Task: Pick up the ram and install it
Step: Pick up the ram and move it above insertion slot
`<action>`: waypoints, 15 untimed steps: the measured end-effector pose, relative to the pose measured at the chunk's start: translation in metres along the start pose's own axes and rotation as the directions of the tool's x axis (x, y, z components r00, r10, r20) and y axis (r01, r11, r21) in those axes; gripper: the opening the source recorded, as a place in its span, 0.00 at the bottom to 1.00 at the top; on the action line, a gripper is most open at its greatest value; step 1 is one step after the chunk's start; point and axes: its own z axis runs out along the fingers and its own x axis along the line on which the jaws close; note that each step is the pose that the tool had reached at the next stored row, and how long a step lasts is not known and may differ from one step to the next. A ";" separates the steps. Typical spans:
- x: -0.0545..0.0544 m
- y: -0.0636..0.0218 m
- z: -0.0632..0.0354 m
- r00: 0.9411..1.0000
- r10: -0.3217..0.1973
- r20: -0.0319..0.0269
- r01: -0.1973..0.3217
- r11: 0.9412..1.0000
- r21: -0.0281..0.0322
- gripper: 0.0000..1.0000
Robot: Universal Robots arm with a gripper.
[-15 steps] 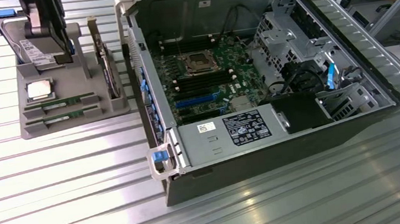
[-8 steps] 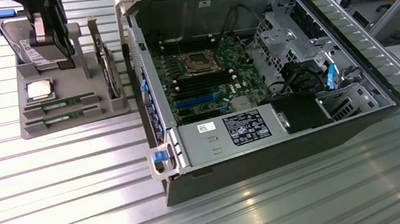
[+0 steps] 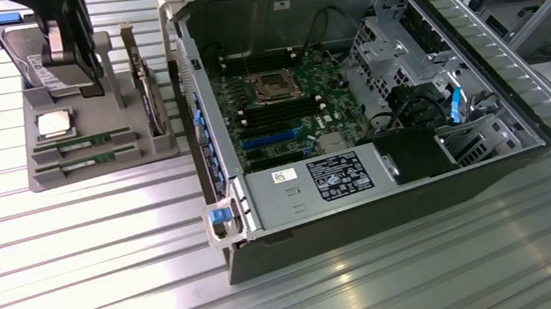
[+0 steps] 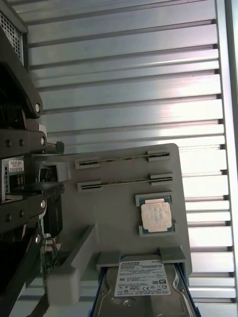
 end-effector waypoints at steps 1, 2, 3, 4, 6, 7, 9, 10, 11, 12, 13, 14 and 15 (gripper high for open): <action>0.000 0.0000 0.0003 1.000 0.000 0.000 0.000 1.000 0.000 0.36; 0.000 0.0000 0.0006 1.000 0.000 0.000 0.000 1.000 0.000 0.36; 0.000 0.0000 0.0009 1.000 0.000 0.000 0.000 1.000 0.000 0.36; 0.000 0.0000 0.0013 1.000 0.000 0.000 0.000 1.000 0.000 0.36; 0.000 0.0001 0.0020 1.000 0.000 0.000 0.000 1.000 0.000 0.36; 0.000 0.0001 0.0025 1.000 0.000 0.000 0.000 1.000 0.000 0.36; 0.000 0.0001 0.0039 1.000 0.000 0.000 0.000 1.000 0.000 0.36; 0.000 0.0002 0.0045 1.000 0.000 0.000 0.000 1.000 0.000 0.36; 0.000 0.0002 0.0050 1.000 0.000 0.000 0.000 1.000 0.000 0.36; 0.000 0.0002 0.0055 1.000 0.000 0.000 0.000 1.000 0.000 0.36; 0.000 0.0002 0.0061 1.000 0.000 0.000 0.000 1.000 0.000 0.36; 0.000 0.0002 0.0068 1.000 0.000 0.000 0.000 1.000 0.000 0.36; 0.000 0.0003 0.0073 1.000 0.000 0.000 0.000 1.000 0.000 0.36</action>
